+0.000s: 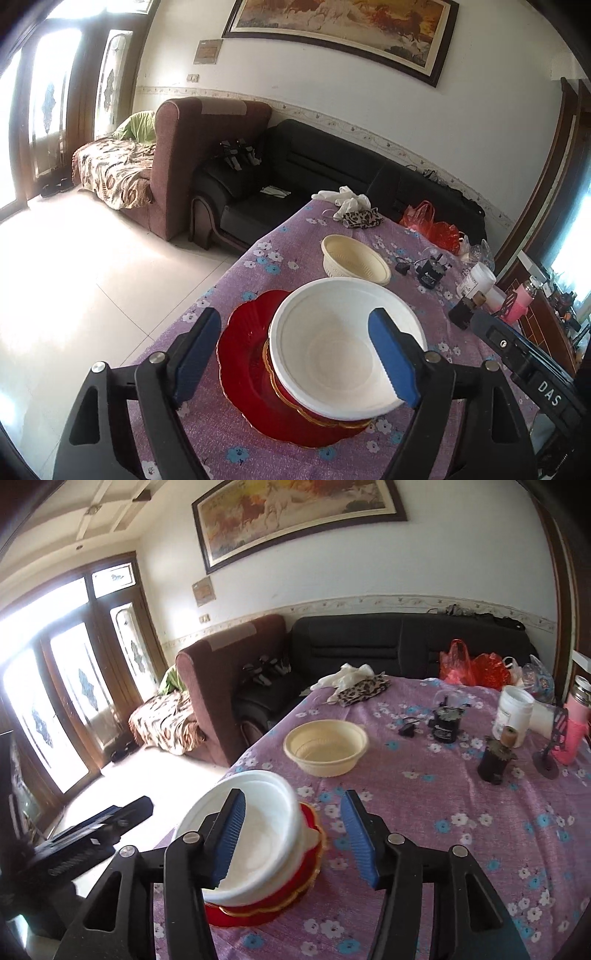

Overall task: Organize plates and bowls
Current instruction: 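Lower the white bowl onto the stack and open both grippers, then withdraw both tools and move them toward the small cream strainer bowl, then close the left gripper on the strainer bowl rim while the right gripper grips it too, then lift the cream strainer bowl with both grippers and carry it toward the bowl stack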

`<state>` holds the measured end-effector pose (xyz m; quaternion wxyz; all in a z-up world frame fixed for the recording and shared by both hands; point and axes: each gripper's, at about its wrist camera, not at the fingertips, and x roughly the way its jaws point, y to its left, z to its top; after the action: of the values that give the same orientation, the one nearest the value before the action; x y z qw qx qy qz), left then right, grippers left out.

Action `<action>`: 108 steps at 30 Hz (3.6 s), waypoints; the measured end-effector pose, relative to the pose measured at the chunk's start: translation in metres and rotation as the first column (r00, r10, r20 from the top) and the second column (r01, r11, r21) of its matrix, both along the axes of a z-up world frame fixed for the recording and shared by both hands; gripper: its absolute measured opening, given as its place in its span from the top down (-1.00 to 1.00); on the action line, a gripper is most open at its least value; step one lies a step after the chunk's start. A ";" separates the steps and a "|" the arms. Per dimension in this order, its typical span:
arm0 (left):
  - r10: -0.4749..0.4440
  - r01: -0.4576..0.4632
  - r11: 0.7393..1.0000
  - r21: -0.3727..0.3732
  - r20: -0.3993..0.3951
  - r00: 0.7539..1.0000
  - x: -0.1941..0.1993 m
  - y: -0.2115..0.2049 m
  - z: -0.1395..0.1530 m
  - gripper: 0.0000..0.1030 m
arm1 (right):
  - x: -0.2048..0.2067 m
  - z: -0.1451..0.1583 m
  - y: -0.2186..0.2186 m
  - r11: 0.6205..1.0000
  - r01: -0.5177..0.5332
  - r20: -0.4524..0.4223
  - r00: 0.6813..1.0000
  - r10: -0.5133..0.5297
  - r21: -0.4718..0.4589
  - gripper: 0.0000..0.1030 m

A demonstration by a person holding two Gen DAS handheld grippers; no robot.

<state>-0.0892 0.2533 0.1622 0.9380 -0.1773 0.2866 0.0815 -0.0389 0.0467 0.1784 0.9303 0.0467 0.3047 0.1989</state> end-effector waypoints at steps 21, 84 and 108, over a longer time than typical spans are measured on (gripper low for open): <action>-0.057 -0.009 0.904 0.426 0.142 0.988 -0.083 -0.128 0.059 -0.82 | -0.066 0.038 -0.134 0.984 0.168 0.053 0.984 -0.170 0.055 -0.21; -0.353 0.309 0.936 -0.172 -0.506 0.787 0.365 0.018 -0.094 -0.53 | 0.308 -0.121 -0.007 0.989 0.079 -0.516 0.856 -0.005 0.123 -0.37; -0.419 0.461 0.886 -0.061 -0.535 0.734 0.349 -0.033 -0.057 0.09 | 0.284 -0.095 -0.008 0.990 0.038 -0.475 0.879 0.031 0.135 0.65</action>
<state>0.2595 0.2204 0.1053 0.8189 -0.0393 0.5662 -0.0857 0.2453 0.0389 0.0838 0.8215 0.1602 0.5091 0.2006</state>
